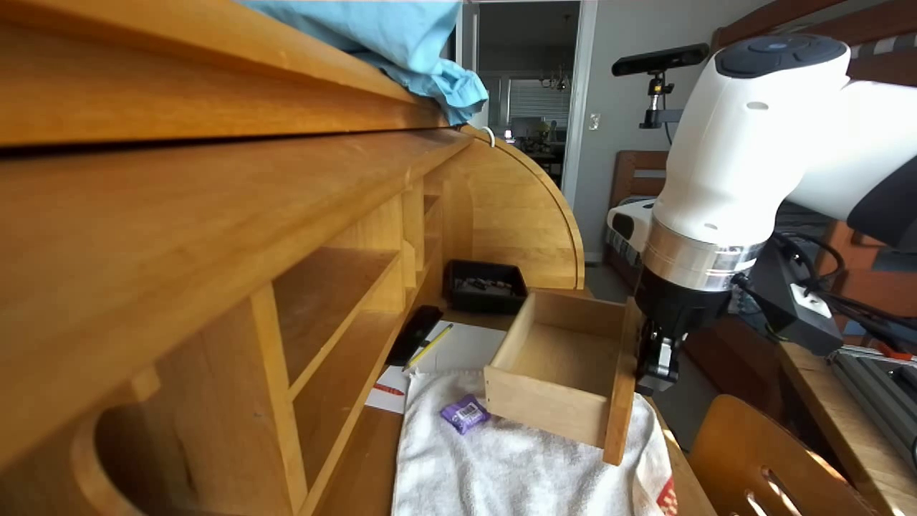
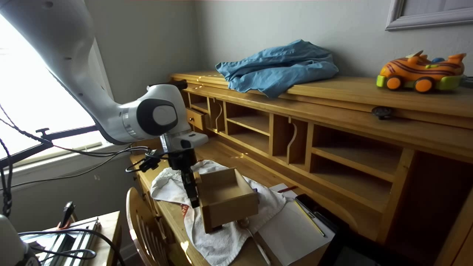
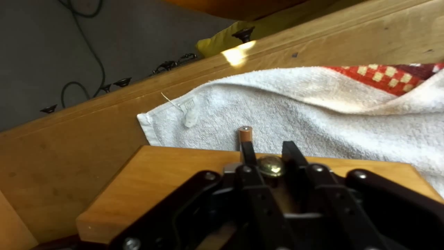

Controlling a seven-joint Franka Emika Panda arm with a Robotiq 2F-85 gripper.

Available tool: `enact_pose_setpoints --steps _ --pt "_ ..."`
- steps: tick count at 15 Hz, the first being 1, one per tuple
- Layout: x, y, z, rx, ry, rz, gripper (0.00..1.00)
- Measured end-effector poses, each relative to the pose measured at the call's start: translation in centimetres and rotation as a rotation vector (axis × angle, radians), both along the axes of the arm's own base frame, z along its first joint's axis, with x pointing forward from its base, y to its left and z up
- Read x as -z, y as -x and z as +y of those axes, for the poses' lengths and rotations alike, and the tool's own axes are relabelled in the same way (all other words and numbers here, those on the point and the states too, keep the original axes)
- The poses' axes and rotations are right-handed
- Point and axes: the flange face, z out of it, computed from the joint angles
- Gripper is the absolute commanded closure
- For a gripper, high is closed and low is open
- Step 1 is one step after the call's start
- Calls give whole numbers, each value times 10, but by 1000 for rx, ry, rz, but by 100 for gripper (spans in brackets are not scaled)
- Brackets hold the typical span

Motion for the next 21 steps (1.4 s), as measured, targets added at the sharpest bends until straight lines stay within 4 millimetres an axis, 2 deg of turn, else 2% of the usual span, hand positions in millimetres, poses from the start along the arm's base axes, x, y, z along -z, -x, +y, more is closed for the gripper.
enact_pose_setpoints --steps 2,10,17,21 --pt "0 -2 -8 21 0 1 94" --pt "-1 -16 -63 142 2 4 94" --pt "-13 -22 -90 144 14 -15 94" --pt "-19 -17 -107 120 47 -31 94"
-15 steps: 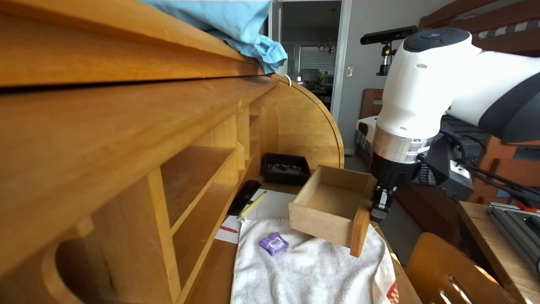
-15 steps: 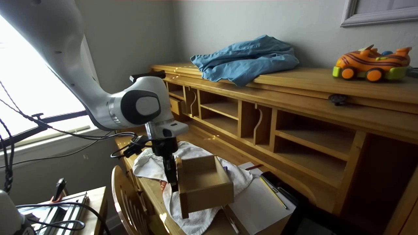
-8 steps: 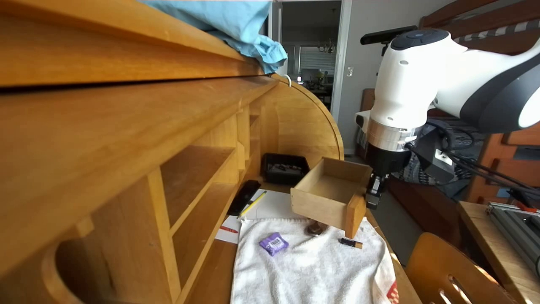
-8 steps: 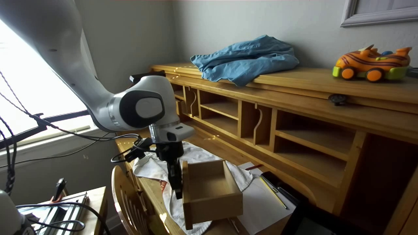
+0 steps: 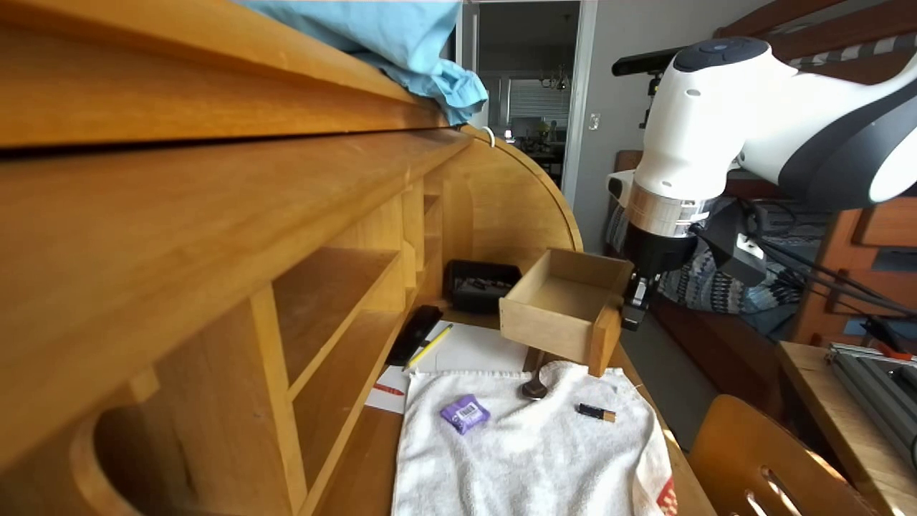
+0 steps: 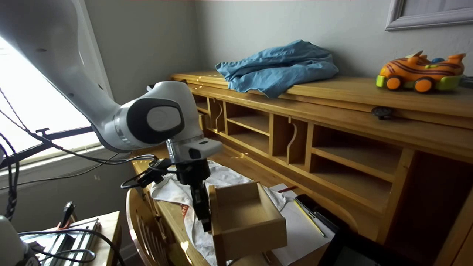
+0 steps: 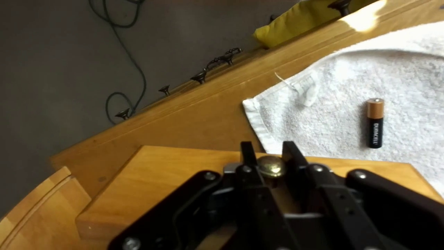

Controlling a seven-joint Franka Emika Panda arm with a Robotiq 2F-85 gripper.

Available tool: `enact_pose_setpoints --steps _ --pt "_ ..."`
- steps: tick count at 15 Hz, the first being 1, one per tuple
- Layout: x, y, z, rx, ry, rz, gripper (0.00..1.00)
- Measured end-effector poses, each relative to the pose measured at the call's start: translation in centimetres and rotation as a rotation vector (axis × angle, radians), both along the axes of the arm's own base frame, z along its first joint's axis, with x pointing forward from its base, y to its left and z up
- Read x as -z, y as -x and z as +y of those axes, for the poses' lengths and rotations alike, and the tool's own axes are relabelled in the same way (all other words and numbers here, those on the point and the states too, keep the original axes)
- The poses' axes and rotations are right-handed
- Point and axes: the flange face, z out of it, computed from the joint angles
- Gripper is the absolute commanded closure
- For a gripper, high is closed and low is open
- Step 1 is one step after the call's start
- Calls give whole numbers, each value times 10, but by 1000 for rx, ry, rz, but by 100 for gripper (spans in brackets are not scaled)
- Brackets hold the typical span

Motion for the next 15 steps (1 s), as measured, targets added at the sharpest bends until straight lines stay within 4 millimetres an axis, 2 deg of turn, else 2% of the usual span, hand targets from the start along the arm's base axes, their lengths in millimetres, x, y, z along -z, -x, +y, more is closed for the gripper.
enact_pose_setpoints --steps 3,4,6,10,11,15 --pt "-6 8 -16 -18 35 -13 94" --pt "-8 10 -21 -19 43 -17 75" --pt "-11 13 -29 -6 46 -25 75" --pt "-14 14 -31 -5 46 -29 75" --pt "-14 14 -31 -5 46 -29 94" --pt "-10 14 -31 -4 45 -20 94"
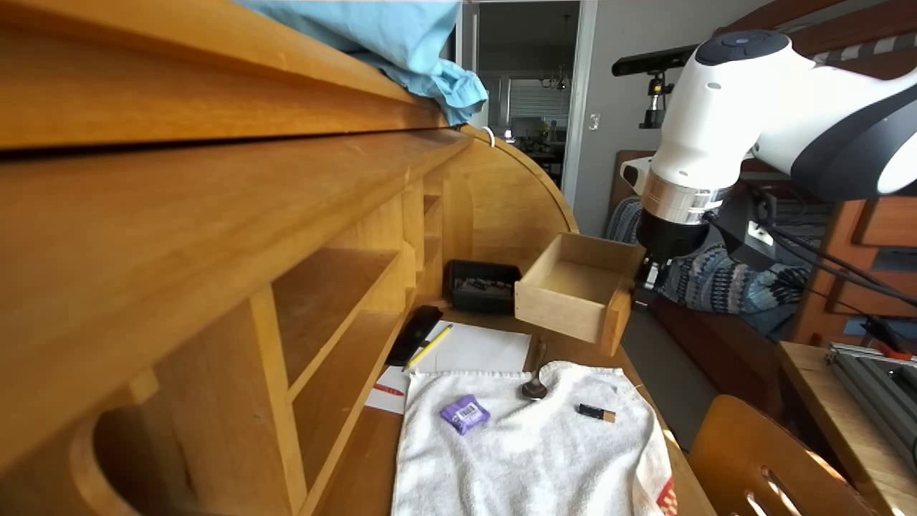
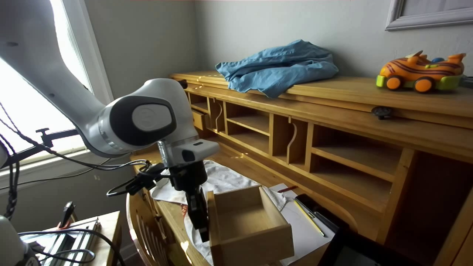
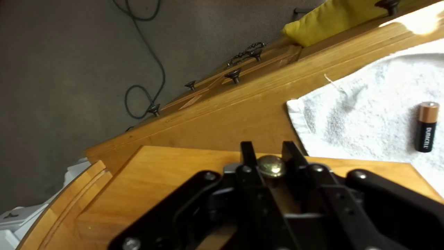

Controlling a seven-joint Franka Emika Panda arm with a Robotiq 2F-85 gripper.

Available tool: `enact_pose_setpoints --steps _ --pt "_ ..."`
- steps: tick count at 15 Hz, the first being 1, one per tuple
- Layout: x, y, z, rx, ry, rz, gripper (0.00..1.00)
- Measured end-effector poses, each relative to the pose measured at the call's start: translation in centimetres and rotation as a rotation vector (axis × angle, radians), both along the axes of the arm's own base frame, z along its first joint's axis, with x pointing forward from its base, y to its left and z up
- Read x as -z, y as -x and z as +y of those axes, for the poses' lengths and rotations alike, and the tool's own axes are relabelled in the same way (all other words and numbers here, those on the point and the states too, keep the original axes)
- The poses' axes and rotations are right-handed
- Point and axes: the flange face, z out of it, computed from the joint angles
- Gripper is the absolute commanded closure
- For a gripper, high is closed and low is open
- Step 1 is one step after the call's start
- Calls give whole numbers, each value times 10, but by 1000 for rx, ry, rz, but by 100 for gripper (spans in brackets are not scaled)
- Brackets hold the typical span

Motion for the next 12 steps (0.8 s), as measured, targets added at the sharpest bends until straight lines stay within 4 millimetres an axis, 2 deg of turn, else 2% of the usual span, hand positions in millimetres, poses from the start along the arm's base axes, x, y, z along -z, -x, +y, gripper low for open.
enact_pose_setpoints --steps 3,12 --pt "1 -3 -5 3 -19 -11 94" --pt "-4 -13 -41 -51 -112 -91 94"
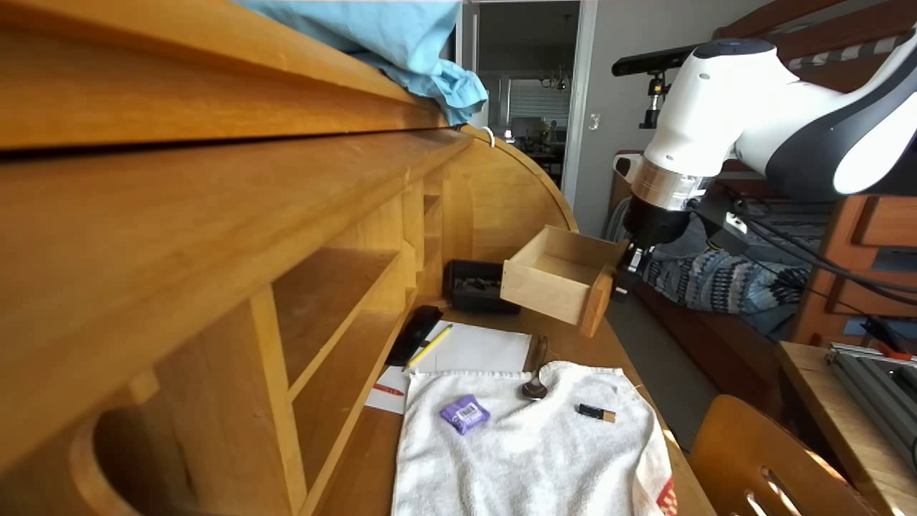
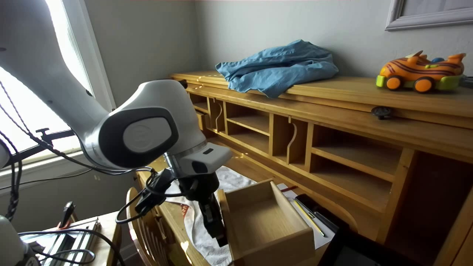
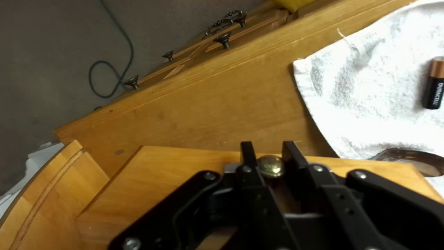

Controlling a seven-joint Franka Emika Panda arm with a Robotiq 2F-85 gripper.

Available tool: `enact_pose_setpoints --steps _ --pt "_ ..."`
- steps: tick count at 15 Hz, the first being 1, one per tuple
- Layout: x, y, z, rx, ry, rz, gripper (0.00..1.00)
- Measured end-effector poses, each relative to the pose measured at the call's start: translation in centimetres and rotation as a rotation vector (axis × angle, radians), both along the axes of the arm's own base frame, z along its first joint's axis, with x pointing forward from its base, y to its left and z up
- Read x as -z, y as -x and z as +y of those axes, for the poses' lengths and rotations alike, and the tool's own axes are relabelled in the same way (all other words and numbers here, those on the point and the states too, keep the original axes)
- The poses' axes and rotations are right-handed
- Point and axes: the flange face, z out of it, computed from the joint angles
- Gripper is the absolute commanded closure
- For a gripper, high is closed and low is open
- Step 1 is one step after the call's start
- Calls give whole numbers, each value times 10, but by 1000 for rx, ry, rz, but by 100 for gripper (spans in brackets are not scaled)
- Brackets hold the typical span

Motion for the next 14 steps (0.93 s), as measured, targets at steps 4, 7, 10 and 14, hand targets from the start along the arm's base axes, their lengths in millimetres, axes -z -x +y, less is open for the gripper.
enact_pose_setpoints --steps 4,7,10,14 --pt "0 -3 -13 -46 -8 6 94" --pt "-2 -8 -21 -76 -14 15 94" --pt "-6 -13 -30 -103 -24 21 94" --pt "-15 -24 -36 -145 -23 14 94"
